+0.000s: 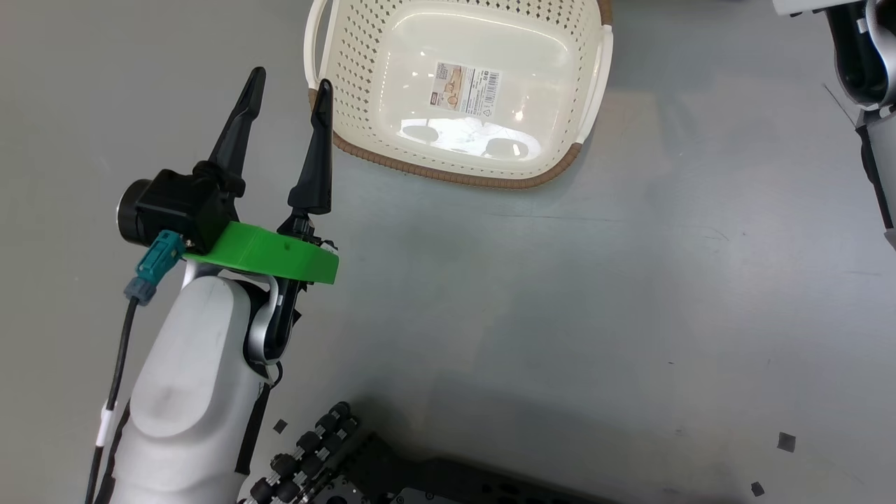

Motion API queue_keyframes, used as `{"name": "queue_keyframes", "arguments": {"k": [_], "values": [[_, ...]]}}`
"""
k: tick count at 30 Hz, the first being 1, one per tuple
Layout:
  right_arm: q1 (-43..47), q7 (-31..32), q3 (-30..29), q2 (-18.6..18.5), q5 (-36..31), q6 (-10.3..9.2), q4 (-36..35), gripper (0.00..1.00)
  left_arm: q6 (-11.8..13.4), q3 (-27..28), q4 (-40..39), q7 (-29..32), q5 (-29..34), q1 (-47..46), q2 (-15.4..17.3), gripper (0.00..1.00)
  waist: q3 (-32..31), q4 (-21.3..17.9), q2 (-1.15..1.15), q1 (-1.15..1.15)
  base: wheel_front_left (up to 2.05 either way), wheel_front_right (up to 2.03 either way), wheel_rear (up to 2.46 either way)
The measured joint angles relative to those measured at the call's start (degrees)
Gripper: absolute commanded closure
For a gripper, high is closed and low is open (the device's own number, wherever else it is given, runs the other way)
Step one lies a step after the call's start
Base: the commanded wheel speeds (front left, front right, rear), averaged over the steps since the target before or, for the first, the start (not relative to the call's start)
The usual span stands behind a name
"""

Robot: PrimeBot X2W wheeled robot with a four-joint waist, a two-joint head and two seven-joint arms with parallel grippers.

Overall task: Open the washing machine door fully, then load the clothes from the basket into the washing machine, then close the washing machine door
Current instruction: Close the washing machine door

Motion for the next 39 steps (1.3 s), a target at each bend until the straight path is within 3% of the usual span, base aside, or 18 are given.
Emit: {"name": "queue_keyframes", "arguments": {"k": [8,28,39], "values": [[1.4,0.0,0.6,0.5,-0.2,0.71,2.5,1.00,0.0,0.3,1.2,0.0,0.0,-0.1,-0.1,0.00,-1.5,-0.8,0.00,0.00,0.00,0.00,0.00],[15.2,0.0,5.4,4.6,-0.2,2.19,4.9,1.00,0.0,3.9,2.7,0.0,0.0,0.5,0.5,0.00,-8.2,-4.1,0.00,0.00,0.00,0.00,0.00],[19.4,0.0,3.8,6.3,-0.2,2.23,4.2,1.00,0.0,5.5,3.5,0.0,0.5,3.1,1.5,0.00,-12.4,-7.1,0.00,0.00,0.00,0.00,0.00]]}}
